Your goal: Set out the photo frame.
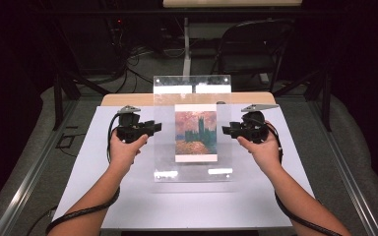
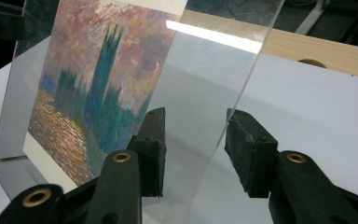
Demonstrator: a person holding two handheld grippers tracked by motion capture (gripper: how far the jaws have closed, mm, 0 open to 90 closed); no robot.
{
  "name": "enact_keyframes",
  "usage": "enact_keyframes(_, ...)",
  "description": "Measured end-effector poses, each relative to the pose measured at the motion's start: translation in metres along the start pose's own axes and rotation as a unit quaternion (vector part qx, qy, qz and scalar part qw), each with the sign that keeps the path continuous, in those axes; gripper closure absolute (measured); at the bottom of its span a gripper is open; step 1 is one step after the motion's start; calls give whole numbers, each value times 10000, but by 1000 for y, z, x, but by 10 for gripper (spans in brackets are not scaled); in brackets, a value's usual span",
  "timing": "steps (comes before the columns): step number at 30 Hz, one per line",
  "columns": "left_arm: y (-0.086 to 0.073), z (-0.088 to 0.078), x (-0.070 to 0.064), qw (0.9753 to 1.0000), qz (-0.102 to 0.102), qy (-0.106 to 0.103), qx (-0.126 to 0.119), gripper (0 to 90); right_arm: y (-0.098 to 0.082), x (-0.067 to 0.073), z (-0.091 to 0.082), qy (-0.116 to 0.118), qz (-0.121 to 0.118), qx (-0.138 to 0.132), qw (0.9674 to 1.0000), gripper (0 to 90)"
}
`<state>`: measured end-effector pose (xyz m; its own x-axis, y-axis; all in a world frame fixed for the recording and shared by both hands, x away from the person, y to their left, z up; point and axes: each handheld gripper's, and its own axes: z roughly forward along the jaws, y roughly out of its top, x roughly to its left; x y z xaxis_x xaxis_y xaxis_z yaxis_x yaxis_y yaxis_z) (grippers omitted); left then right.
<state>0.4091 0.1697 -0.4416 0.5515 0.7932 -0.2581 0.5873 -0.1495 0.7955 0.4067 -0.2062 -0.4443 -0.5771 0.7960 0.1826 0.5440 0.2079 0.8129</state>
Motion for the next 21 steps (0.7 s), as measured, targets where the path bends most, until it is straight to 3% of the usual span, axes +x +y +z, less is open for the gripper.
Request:
enact_keyframes(16, -7, -18, -10, 9999, 116, -13, -94, 678, -6, 12, -16, -51, -194, -98, 9997, 626)
enact_keyframes(21, -9, -23, -15, 9997, 237, 15, -117, 686, -9, 14, -22, -12, -206, -148, 9997, 644)
